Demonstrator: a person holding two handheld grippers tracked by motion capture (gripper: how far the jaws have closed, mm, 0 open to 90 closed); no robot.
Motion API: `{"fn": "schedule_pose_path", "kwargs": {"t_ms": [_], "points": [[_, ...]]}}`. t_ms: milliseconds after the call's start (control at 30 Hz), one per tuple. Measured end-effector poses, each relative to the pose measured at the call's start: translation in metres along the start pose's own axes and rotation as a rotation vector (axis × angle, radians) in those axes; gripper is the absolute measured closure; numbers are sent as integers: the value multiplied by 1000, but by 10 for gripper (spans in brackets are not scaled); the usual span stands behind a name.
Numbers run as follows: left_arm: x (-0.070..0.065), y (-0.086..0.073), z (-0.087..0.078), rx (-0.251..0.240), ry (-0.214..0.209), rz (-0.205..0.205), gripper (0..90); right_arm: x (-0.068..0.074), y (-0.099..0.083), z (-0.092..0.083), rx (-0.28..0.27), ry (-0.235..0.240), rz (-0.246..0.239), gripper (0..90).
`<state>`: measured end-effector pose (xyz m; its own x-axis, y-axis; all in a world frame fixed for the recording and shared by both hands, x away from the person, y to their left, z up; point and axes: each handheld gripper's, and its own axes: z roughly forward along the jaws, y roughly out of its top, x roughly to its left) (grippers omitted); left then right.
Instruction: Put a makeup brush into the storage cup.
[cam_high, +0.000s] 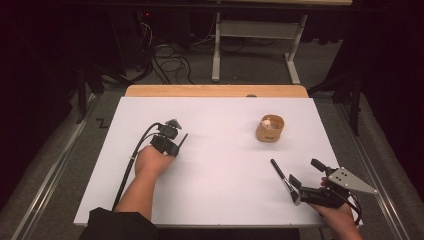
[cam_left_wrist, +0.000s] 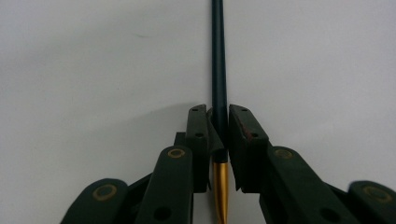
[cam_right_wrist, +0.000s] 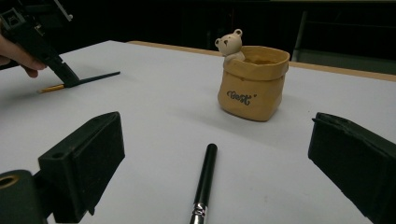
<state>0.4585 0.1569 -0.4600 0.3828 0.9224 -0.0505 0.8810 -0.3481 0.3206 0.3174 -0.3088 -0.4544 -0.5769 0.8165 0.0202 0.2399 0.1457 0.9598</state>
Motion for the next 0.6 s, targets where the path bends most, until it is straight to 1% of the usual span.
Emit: {"fn": "schedule_pose_path", "kwargs": {"t_ms": [200,300,500,600], "points": [[-1,0,0,0,7,-4,800,0,0,0,0,2,2,43],[-1,0,0,-2,10,1,819,0,0,0,0,3,2,43],[-1,-1,0,-5,10,6,824,-1,0,0,0,1,0,43],[-1,-1,0,-9,12,16,825,0,0,0,0,1,2,44]]}}
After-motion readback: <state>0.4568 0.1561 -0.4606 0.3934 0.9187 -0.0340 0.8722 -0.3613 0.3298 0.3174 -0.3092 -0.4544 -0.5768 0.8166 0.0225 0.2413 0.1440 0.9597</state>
